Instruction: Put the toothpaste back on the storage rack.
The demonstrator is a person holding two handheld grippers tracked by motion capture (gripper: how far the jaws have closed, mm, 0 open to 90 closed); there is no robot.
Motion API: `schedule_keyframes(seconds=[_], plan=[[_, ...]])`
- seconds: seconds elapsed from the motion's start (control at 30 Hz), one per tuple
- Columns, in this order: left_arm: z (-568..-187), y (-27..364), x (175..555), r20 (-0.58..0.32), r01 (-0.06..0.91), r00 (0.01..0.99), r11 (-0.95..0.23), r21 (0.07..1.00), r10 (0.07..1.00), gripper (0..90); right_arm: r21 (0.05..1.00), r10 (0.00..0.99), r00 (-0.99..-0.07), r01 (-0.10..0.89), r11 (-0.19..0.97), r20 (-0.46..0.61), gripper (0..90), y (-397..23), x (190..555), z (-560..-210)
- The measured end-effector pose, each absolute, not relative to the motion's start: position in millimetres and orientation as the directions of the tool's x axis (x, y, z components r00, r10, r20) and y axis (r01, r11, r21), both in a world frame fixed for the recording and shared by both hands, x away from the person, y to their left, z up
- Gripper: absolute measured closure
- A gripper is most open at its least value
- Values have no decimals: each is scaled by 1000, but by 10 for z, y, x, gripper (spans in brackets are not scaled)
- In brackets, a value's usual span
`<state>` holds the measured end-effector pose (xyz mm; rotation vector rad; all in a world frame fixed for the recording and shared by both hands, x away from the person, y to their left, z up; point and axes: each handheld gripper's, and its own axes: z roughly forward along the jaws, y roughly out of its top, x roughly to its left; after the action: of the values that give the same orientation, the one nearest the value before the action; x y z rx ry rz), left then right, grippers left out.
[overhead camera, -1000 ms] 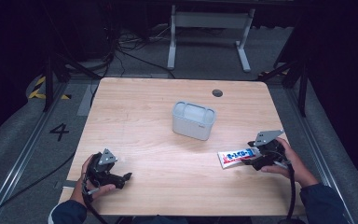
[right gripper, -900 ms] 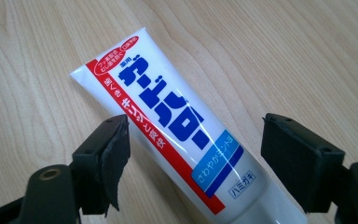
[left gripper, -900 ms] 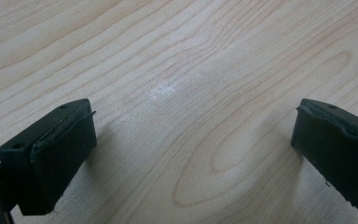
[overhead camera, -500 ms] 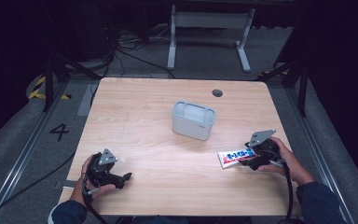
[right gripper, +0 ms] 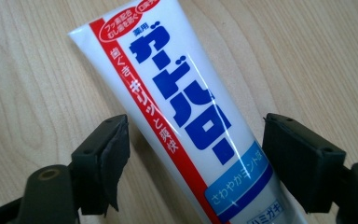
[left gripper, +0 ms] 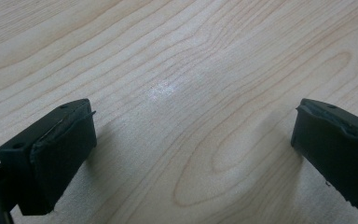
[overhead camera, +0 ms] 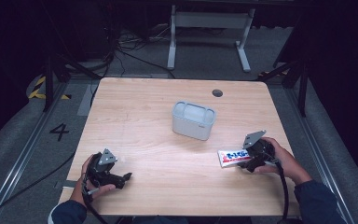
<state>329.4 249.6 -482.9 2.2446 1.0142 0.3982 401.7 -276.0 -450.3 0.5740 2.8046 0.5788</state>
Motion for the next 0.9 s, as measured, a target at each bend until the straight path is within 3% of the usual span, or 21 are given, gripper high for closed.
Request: schedule_keyframes(seconds=[0.9], plan=[[-4831, 2492, 3275, -8, 577, 650, -486, 656, 760, 5, 272, 335, -942, 321, 907, -4, 418, -2523, 4229, -4466]])
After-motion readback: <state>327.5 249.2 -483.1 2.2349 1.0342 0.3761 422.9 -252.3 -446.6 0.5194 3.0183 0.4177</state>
